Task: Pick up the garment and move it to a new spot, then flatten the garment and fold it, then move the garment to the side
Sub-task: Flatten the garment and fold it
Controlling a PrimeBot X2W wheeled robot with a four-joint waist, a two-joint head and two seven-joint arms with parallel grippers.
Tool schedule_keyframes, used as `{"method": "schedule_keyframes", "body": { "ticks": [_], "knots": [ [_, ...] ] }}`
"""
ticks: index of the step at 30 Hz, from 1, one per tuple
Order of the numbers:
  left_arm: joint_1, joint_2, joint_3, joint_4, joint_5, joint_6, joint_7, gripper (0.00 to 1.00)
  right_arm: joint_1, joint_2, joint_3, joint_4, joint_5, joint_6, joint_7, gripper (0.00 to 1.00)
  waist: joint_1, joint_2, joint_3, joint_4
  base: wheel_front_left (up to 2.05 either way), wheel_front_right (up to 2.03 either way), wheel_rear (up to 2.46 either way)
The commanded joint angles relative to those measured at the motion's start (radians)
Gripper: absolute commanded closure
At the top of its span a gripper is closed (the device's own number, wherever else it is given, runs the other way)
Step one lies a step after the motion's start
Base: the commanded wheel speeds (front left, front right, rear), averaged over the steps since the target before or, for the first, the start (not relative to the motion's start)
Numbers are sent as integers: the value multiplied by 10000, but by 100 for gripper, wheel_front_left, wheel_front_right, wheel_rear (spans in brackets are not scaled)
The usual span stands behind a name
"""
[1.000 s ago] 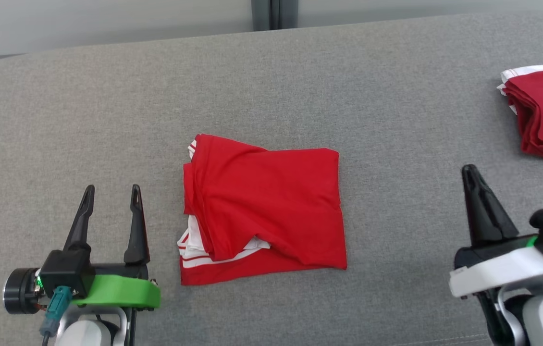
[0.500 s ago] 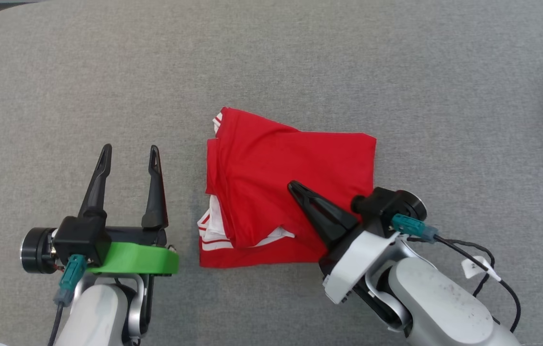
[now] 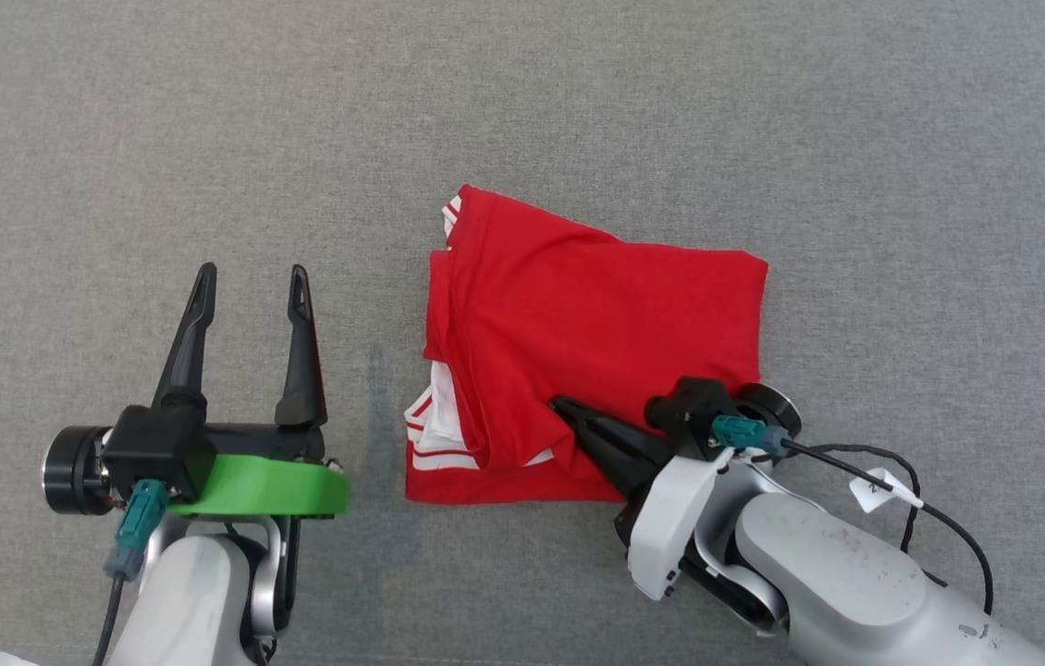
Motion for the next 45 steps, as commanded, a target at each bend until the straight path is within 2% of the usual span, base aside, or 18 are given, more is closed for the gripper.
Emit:
{"method": "schedule_keyframes", "body": {
  "ticks": [1, 15, 21, 26, 30, 33, 34, 35, 36, 40, 45],
  "knots": [
    [-74, -61, 67, -23, 59, -64, -43, 0, -127, -76, 148, 155, 134, -3, -62, 100, 0, 0, -12, -8, 0, 0, 0],
    [34, -324, 345, 60, 336, -346, -45, 0, -1116, 523, 1609, 590, 391, -1, -478, 100, 0, 0, -55, 6, 0, 0, 0],
    [108, -416, 437, 125, 429, -451, -46, 0, -1241, 752, 2265, 1161, 717, 0, -42, 100, 0, 0, -178, 55, 0, 0, 0],
    [218, -466, 536, 159, 496, -528, -46, 0, -1308, 905, 2807, 1084, 1039, 0, -51, 100, 0, 0, -291, 30, 0, 0, 0],
    [319, -472, 617, 188, 548, -574, -46, 0, -1405, 852, 2853, 760, 1127, -1, -379, 100, 0, 0, -426, -69, 0, 0, 0],
    [427, -425, 697, 201, 574, -603, -46, 0, -1278, 703, 2364, 255, 1163, -1, -670, 100, 0, 0, -598, -199, 0, 0, 0],
    [471, -391, 730, 208, 593, -596, -46, 0, -1149, 607, 2097, -3, 1112, -3, -732, 84, 0, 0, -672, -261, 0, 0, 0],
    [519, -361, 757, 213, 615, -595, -46, 0, -1041, 505, 1777, -258, 1014, -1, -790, 23, 0, 0, -741, -325, 0, 0, 0],
    [579, -333, 785, 219, 631, -590, -43, 0, -897, 370, 1338, -573, 876, -3, -828, 0, 0, 0, -816, -405, 0, 0, 0],
    [785, -258, 820, 232, 645, -540, -38, 0, 29, -82, -757, -1729, 195, -3, -891, 0, 0, 0, -1073, -730, 0, 0, 0],
    [1024, -126, 842, 238, 634, -465, -2, 0, 1759, -207, -3856, -2997, -930, -1, -883, 0, 0, 0, -1328, -1140, 0, 0, 0]
  ]
}}
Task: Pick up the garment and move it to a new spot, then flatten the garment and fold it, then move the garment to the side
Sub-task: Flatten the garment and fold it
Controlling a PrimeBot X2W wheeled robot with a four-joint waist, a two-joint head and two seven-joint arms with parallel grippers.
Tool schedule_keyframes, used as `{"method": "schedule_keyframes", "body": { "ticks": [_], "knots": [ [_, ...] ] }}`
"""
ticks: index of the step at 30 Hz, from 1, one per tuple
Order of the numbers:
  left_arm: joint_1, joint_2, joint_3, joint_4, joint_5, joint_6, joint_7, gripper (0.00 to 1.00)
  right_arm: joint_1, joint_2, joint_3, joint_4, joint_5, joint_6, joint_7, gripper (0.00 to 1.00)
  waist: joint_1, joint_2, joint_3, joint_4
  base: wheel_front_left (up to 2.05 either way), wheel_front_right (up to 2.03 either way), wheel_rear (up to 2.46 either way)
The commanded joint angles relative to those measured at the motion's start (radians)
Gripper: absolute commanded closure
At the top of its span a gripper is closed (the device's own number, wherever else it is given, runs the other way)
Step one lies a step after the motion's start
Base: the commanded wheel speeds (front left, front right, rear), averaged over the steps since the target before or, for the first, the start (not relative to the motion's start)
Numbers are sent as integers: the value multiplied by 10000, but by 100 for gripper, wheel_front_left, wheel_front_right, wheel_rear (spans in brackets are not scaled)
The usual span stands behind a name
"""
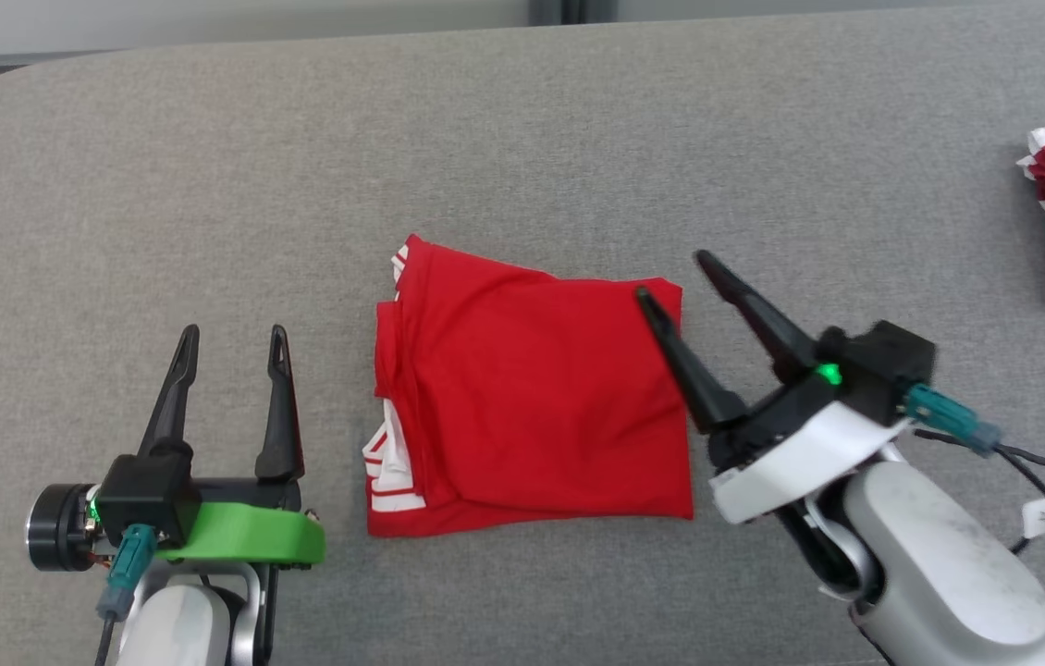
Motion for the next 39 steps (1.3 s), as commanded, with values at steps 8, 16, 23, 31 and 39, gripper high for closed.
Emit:
{"method": "schedule_keyframes", "body": {
  "ticks": [8, 16, 23, 31, 39],
  "knots": [
    [426, 291, 28, -84, -40, 103, 183, 0, 2618, 386, -4042, -1293, -1443, -3, 321, 0, 0, -1, -597, -681, 0, 0, 0],
    [1026, 526, -27, -118, -115, 119, 356, 0, 4303, 952, -5348, -2519, -2225, -1, 1207, 0, 0, -1, -1265, -810, 0, 0, 0],
    [1556, 587, -131, -140, -165, 129, 558, 0, 5100, 1226, -5525, -3044, -2445, -1, 1630, 0, 0, -1, -1835, -745, 0, 0, 0],
    [1878, 670, -58, -26, -355, 150, 581, 0, 5577, 1345, -5667, -3326, -2540, -3, 1983, 0, 0, -1, -2278, -645, 0, 0, 0],
    [1887, 702, -21, 148, -532, 184, 511, 0, 5696, 1400, -5725, -3433, -2580, -3, 2121, 0, 0, -1, -2330, -662, 0, 0, 0]
  ]
}}
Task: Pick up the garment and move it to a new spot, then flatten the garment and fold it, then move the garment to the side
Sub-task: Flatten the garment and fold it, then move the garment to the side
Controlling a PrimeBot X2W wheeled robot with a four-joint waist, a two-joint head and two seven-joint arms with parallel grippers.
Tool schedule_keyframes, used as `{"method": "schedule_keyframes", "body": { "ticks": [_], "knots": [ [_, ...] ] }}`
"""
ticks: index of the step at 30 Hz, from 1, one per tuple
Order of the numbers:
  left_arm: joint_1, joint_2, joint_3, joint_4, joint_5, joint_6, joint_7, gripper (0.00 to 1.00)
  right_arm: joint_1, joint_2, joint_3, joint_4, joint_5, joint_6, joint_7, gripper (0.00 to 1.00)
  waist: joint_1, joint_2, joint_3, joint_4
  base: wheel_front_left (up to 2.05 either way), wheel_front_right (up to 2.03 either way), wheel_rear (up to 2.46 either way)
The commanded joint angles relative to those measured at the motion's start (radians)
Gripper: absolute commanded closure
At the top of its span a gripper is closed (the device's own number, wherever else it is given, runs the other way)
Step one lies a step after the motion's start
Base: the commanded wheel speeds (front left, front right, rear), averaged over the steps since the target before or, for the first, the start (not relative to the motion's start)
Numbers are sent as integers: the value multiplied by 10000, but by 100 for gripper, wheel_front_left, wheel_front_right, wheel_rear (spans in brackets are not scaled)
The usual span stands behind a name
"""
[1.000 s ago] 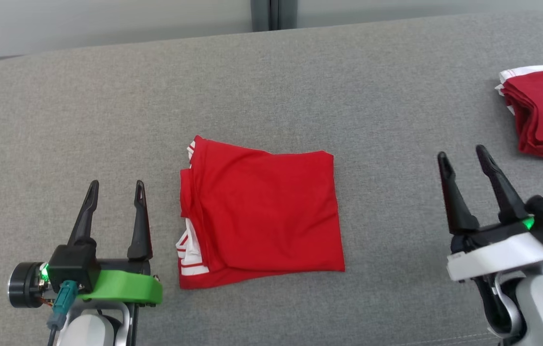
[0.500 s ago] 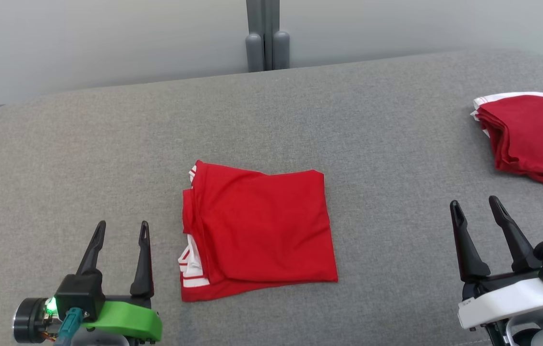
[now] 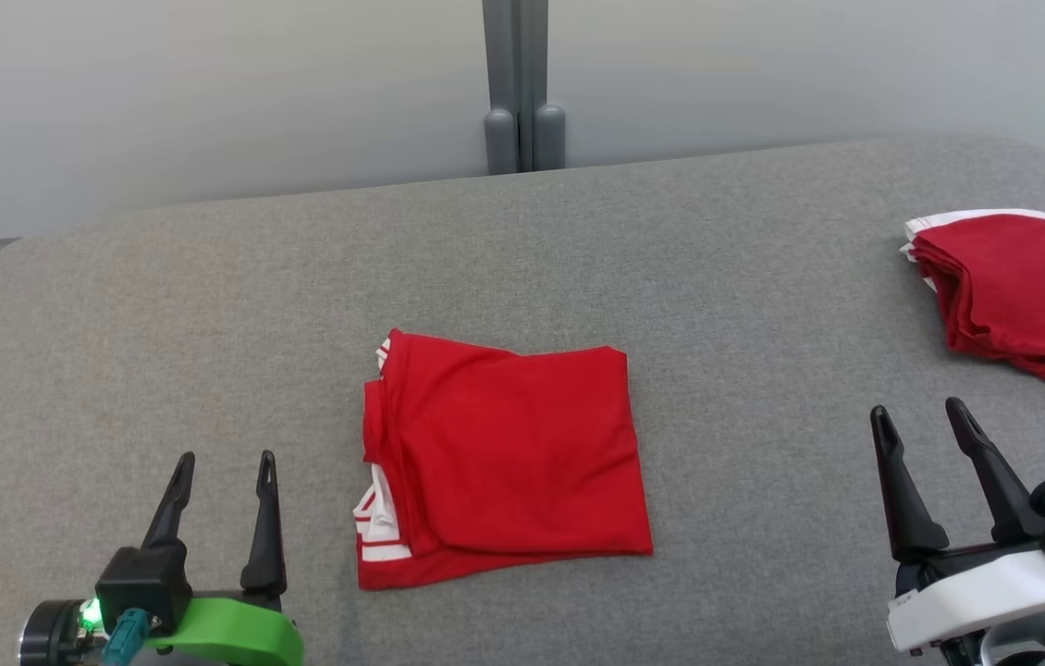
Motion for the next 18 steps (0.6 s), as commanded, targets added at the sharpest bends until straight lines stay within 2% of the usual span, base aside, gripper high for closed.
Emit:
{"method": "schedule_keyframes", "body": {
  "ticks": [1, 11, 18],
  "knots": [
    [88, 87, 49, 48, -88, 52, -78, 0, 139, 28, -44, -46, -28, -1, 31, 0, 0, -1, 15, -8, 0, 0, 0],
    [-286, 69, -17, 188, -154, 42, -200, 0, -26, -25, -85, -65, -15, 1, 64, 0, 0, -1, 129, 39, 0, 0, 0],
    [-754, -32, -169, -92, 20, 81, -303, 0, -292, -218, -48, 59, 46, 1, 152, 0, 0, -1, 697, 475, 0, 0, 0]
  ]
}}
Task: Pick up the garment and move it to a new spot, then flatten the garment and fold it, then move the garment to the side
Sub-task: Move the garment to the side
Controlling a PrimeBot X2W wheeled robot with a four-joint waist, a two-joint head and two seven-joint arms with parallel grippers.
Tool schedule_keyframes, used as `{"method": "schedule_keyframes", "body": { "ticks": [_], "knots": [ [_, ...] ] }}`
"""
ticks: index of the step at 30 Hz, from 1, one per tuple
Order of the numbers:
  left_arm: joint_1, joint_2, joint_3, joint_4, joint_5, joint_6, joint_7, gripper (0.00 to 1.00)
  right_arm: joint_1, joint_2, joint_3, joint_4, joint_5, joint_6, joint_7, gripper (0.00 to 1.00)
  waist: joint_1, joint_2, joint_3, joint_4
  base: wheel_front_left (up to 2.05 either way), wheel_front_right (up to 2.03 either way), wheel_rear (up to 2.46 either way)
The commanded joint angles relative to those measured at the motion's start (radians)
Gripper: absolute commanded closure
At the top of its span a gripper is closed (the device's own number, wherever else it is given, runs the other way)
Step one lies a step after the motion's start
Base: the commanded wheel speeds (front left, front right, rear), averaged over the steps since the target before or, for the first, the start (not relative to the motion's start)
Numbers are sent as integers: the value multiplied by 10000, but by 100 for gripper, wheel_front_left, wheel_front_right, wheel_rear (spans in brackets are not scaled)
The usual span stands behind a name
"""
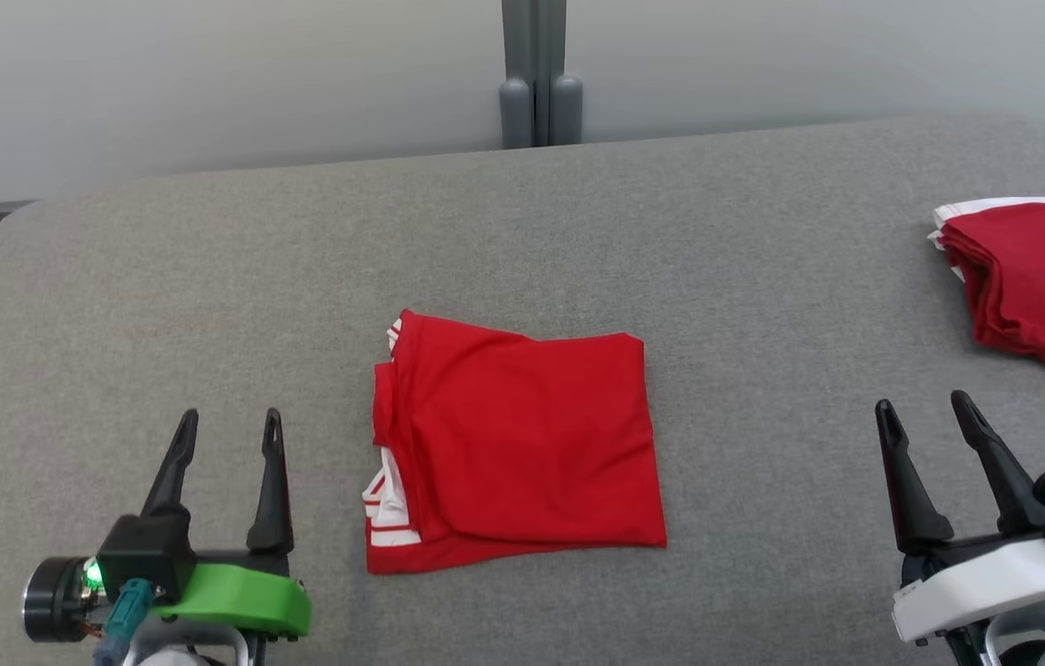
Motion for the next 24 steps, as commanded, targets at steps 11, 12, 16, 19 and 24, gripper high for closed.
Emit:
{"method": "schedule_keyframes", "body": {
  "ticks": [11, 12, 16, 19, 24],
  "knots": [
    [-1444, -440, -208, -315, 230, -42, -291, 0, -1856, -495, 2123, 2215, 690, -3, 56, 0, 0, 0, 1951, 1395, 0, 0, 0],
    [-1569, -504, -243, -315, 252, -72, -314, 0, -2078, -482, 2268, 2522, 795, -3, -6, 0, 0, 0, 2105, 1520, 0, 0, 0],
    [-1864, -678, -275, -210, 296, -132, -368, 0, -2906, -368, 2766, 3910, 1121, -3, -123, 0, 0, 0, 2403, 1787, 0, 0, 0],
    [-1971, -789, -238, -228, 361, -159, -359, 0, -3400, -341, 3040, 4837, 1346, -3, -160, 0, 0, 0, 2474, 1883, 0, 0, 0],
    [-1896, -878, -80, -292, 477, -238, -365, 0, -3831, -429, 3540, 5906, 1765, -3, -3, 100, 0, 0, 2490, 1892, 0, 0, 0]
  ]
}}
